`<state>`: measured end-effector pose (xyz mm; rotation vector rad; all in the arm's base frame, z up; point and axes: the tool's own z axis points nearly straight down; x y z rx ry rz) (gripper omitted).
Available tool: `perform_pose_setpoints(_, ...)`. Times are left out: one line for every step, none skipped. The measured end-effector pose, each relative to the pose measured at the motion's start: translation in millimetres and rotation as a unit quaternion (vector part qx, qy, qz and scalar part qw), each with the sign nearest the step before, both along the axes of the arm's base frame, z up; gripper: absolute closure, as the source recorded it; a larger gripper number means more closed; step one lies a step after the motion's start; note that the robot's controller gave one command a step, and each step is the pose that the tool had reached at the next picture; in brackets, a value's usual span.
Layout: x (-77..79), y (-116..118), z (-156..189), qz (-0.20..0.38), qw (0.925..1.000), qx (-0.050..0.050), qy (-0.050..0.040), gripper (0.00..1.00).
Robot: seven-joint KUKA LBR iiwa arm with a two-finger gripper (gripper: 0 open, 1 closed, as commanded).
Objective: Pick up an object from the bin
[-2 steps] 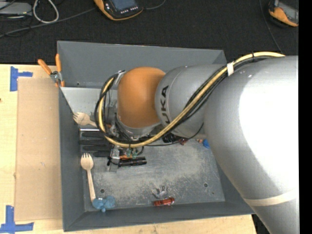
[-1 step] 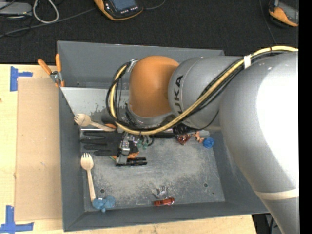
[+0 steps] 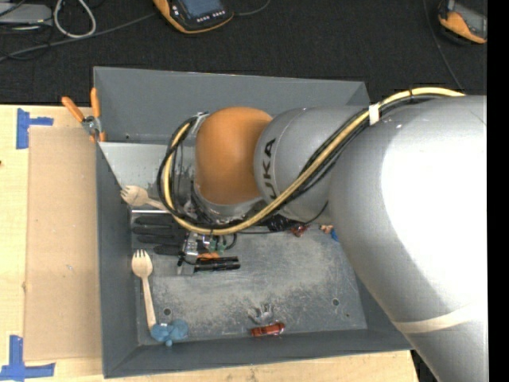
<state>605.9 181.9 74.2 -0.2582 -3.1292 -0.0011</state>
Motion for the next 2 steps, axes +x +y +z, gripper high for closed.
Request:
perform_pose_setpoints(3.4,-18.6,-4.2,-0.006,1.0,0.002,-0.0019,0.0)
perform_pose_setpoints(1.0,-2.4,-3.2,-0.002,1.0,0.001,-0.0011,1.0)
